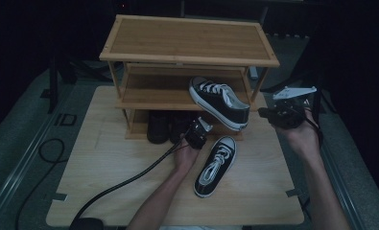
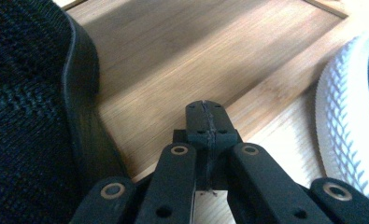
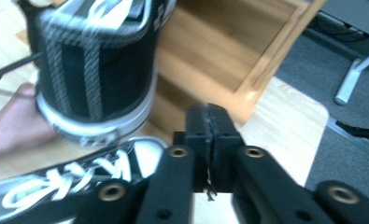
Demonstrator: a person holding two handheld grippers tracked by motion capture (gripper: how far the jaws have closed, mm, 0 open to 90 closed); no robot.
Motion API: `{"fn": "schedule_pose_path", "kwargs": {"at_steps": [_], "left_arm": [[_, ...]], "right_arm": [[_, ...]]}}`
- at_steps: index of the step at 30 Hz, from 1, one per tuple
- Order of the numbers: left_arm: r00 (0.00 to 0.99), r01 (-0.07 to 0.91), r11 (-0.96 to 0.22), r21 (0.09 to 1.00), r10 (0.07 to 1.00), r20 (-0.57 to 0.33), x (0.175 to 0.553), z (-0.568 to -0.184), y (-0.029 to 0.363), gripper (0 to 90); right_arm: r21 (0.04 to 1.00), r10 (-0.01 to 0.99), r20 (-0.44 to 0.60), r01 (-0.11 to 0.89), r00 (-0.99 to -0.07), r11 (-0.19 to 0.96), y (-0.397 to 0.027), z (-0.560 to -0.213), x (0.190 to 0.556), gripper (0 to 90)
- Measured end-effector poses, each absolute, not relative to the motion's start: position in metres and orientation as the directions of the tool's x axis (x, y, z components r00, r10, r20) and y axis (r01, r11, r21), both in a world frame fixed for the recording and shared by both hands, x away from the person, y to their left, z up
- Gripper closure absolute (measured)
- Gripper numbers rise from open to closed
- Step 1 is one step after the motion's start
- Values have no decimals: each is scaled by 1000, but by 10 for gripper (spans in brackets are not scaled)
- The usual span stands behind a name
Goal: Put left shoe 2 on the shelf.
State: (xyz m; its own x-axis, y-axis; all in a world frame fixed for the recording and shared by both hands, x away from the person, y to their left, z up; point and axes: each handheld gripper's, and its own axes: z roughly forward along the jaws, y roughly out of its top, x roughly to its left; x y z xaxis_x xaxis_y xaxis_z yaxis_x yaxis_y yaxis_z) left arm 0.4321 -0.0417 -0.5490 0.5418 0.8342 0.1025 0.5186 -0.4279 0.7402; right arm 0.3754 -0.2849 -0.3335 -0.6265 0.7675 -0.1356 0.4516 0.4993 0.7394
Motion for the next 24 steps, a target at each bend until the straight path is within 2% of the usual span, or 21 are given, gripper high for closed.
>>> {"fn": "schedule_pose_path", "kwargs": {"at_steps": [6,14,24], "left_arm": [[533,518,-427,741,839,111,433,-549,-43,900],[530,515,-426,744,840,114,434,-550,-44,900],[510,523,-426,738,851,130,438,-551,-50,900]], "right_arm": [[745,728,-111,428,-677,512,-278,-344,356,900],[738,677,-134,383,-723,555,-261,-348,340,900],[728,677,-164,376,-717,573,-256,-351,337,900]]}}
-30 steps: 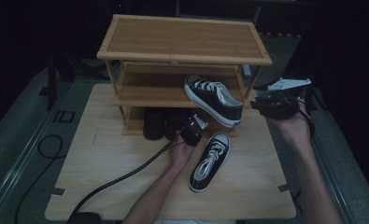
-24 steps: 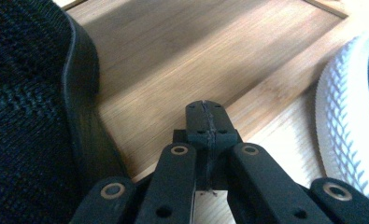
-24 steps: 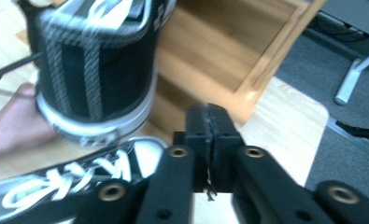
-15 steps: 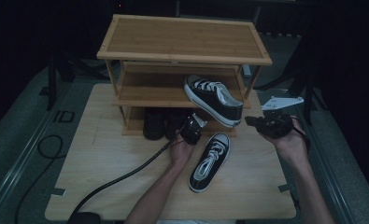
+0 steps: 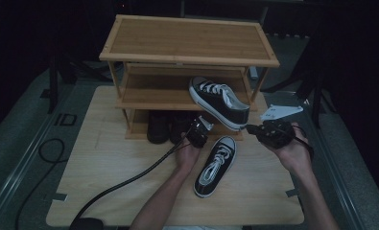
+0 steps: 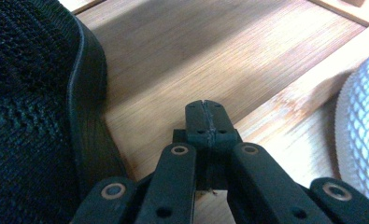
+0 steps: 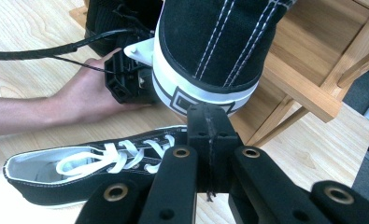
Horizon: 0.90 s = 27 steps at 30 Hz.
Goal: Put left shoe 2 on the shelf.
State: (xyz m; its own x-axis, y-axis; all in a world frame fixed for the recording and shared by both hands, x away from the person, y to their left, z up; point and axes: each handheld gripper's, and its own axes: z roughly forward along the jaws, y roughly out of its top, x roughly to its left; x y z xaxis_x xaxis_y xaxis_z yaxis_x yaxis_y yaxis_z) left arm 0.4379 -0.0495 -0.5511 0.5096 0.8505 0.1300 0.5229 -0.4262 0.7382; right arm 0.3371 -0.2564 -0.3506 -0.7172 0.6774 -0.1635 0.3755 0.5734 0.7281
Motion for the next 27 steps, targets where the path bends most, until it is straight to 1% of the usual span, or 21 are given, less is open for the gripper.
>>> {"fn": "schedule_pose_path", "kwargs": {"at_steps": [6,7,11,18,27], "left_arm": [[487,545,-409,732,865,121,439,-552,-53,900],[503,527,-437,729,852,147,441,-551,-51,900],[502,525,-435,732,853,147,441,-552,-52,900],[504,524,-439,730,851,149,440,-552,-52,900],[502,521,-442,730,850,156,440,-552,-52,900]], "right_arm": [[736,676,-161,369,-719,568,-256,-349,337,900],[736,672,-156,368,-724,568,-256,-349,338,900],[740,665,-143,367,-733,564,-255,-349,339,900],[743,631,-129,348,-765,573,-241,-348,341,900],[740,619,-134,337,-774,582,-228,-348,349,900]]}}
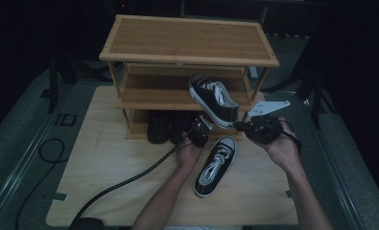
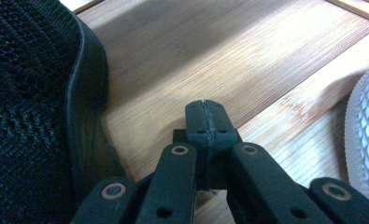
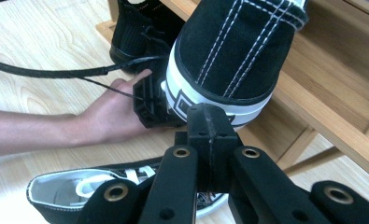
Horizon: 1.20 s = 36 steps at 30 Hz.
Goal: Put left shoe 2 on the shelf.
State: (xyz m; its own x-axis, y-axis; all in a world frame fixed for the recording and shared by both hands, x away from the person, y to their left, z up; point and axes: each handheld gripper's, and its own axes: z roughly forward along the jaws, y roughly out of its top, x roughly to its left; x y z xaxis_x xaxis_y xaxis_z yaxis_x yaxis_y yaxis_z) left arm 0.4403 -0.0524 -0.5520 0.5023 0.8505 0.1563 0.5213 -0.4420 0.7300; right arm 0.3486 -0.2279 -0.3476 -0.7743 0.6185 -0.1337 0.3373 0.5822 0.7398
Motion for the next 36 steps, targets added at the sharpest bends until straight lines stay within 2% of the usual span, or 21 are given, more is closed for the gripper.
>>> {"fn": "schedule_pose_path", "kwargs": {"at_steps": [36], "left_arm": [[501,521,-474,710,843,194,442,-551,-54,900]], "right_arm": [[744,563,-106,309,-820,592,-185,-353,383,900]]}}
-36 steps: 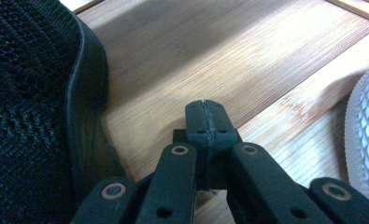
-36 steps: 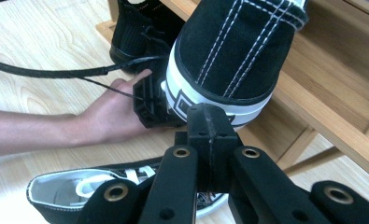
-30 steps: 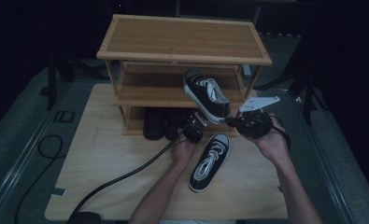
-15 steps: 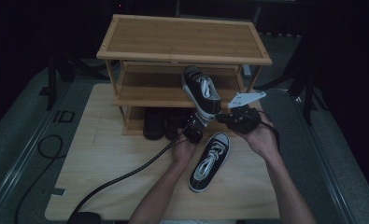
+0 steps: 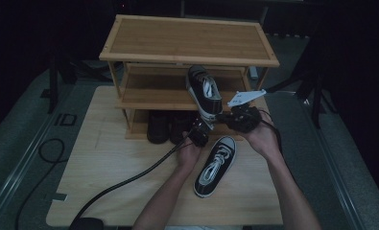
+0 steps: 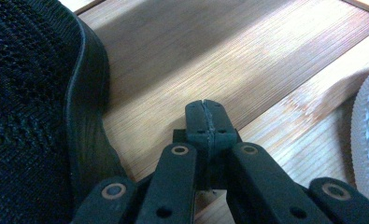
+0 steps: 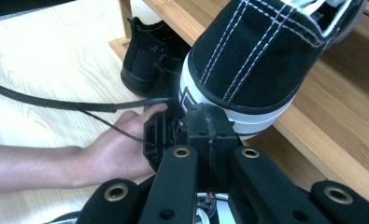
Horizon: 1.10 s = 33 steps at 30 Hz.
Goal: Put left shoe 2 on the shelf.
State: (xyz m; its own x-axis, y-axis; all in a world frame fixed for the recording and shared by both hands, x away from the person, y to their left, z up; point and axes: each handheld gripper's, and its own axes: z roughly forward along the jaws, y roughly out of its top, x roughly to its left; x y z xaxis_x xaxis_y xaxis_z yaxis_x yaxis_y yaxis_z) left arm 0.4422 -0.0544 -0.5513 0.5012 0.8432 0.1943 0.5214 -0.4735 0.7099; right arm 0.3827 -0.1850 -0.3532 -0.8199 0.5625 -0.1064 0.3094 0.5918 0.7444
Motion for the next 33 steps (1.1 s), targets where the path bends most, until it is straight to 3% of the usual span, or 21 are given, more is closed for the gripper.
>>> {"fn": "schedule_pose_path", "kwargs": {"at_steps": [28,33], "left_arm": [[486,535,-445,719,858,169,440,-553,-57,900],[499,519,-473,712,844,198,442,-552,-56,900]], "right_arm": [[757,544,-144,263,-826,599,-148,-357,408,900],[741,542,-181,248,-821,624,-135,-358,413,900]]}}
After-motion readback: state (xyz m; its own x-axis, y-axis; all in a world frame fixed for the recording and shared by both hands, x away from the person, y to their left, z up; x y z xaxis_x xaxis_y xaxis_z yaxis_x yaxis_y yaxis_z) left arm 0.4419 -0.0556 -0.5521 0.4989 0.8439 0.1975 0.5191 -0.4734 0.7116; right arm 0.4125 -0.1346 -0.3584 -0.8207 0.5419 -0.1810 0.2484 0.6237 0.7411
